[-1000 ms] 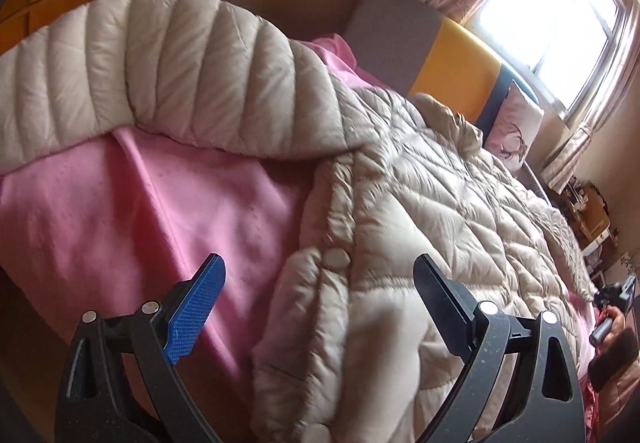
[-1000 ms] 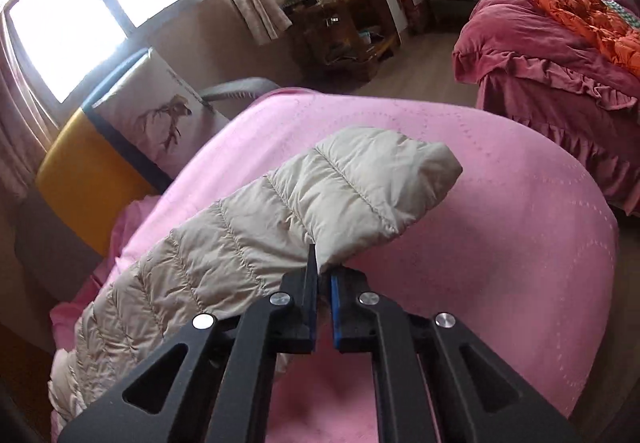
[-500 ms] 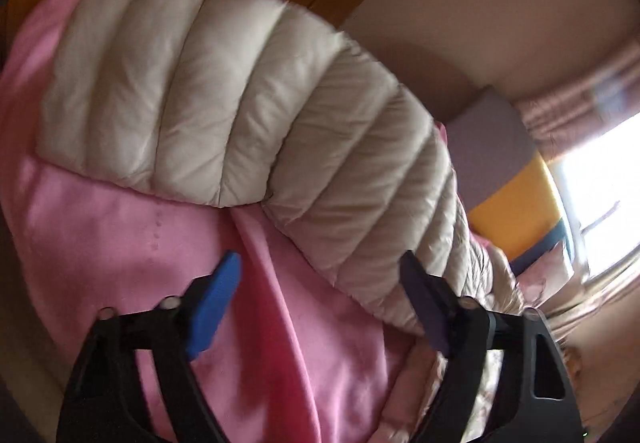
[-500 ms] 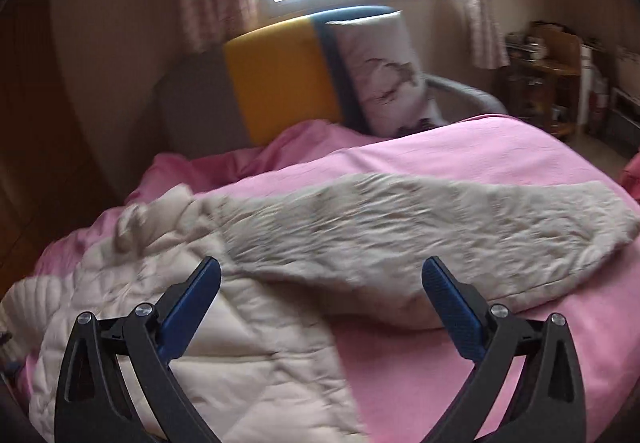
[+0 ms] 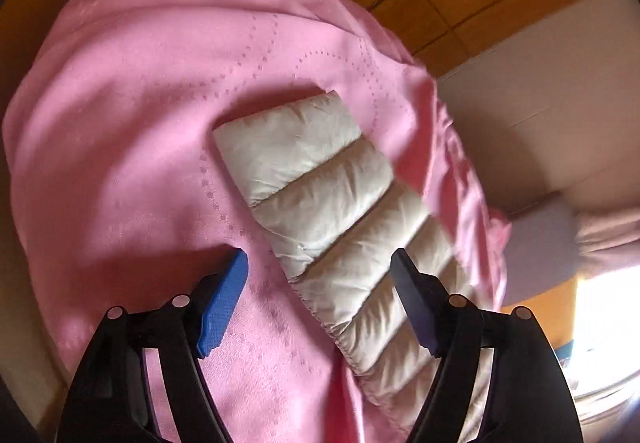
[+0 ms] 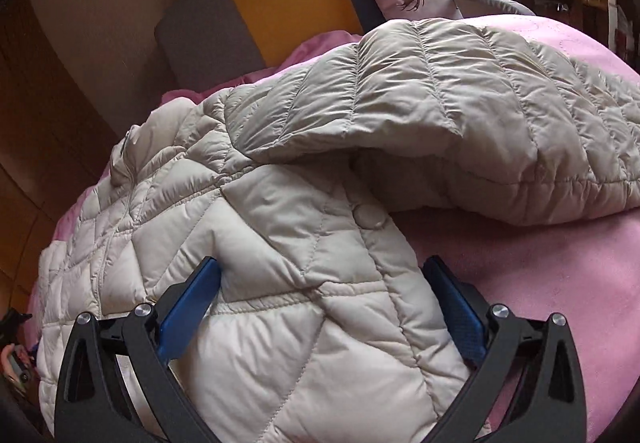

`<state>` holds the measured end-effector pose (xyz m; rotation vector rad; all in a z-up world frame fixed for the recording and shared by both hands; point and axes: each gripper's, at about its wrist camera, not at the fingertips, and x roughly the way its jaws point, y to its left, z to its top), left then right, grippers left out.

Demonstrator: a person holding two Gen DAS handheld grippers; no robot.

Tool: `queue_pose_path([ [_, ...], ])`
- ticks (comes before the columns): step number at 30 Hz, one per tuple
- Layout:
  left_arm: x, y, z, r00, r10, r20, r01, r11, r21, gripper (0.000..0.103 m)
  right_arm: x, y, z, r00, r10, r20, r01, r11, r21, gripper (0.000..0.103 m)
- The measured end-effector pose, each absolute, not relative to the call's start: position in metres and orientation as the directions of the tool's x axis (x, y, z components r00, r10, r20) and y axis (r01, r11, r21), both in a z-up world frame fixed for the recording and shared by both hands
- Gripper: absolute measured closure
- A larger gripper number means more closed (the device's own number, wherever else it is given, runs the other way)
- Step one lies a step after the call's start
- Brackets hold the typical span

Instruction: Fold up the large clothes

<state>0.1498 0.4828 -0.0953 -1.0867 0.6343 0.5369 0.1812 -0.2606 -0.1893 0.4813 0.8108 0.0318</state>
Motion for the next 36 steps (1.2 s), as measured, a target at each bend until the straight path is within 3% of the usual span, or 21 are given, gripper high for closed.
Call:
queue_pose_path([
  [3, 0.148, 0.473, -0.101, 0.743, 0.026, -0.669, -0.619, 0.407, -0.672, 0.030, 0.181, -0.260, -0.190, 0.695, 0.204, -0.690, 0.155, 0.894, 0.421, 0.002],
  [7, 0.156, 0.467, -0.106, 0.758, 0.042, -0.651, -0.602, 0.430, -0.673, 0.030, 0.179, -0.259, -0.189, 0.700, 0.205, -0.685, 0.154, 0.893, 0.424, 0.002],
  [10, 0.160, 0.463, -0.113, 0.817, 0.050, -0.575, -0.536, 0.436, -0.723, 0.035, 0.177, -0.261, -0.189, 0.702, 0.208, -0.681, 0.153, 0.890, 0.429, 0.002],
  [11, 0.163, 0.469, -0.117, 0.830, 0.045, -0.556, -0.518, 0.429, -0.740, 0.044, 0.177, -0.261, -0.189, 0.702, 0.206, -0.682, 0.153, 0.891, 0.427, 0.002],
  [12, 0.166, 0.472, -0.121, 0.847, 0.027, -0.531, -0.493, 0.412, -0.766, 0.066, 0.177, -0.261, -0.189, 0.702, 0.206, -0.682, 0.154, 0.891, 0.428, 0.002],
  [14, 0.167, 0.480, -0.132, 0.854, -0.003, -0.519, -0.490, 0.331, -0.807, 0.090, 0.178, -0.260, -0.189, 0.703, 0.206, -0.681, 0.154, 0.890, 0.429, 0.002],
  [15, 0.164, 0.483, -0.136, 0.868, -0.012, -0.497, -0.474, 0.282, -0.834, 0.095, 0.178, -0.260, -0.189, 0.703, 0.206, -0.681, 0.154, 0.890, 0.429, 0.002],
  [21, 0.125, 0.481, -0.090, 0.929, 0.094, -0.359, -0.368, 0.354, -0.860, 0.100, 0.179, -0.260, -0.188, 0.706, 0.211, -0.676, 0.154, 0.886, 0.438, 0.002],
  [28, 0.113, 0.440, -0.017, 0.976, 0.066, -0.206, -0.210, 0.500, -0.840, 0.100, 0.179, -0.263, -0.188, 0.711, 0.221, -0.667, 0.153, 0.877, 0.454, 0.002],
  [32, 0.129, 0.374, 0.039, 0.993, -0.016, -0.119, -0.078, 0.672, -0.736, 0.100, 0.178, -0.263, -0.189, 0.711, 0.221, -0.667, 0.154, 0.877, 0.455, 0.002],
  [36, 0.154, 0.302, 0.071, 0.985, -0.134, -0.107, 0.035, 0.769, -0.638, 0.100, 0.178, -0.264, -0.189, 0.713, 0.224, -0.665, 0.154, 0.875, 0.459, 0.002],
])
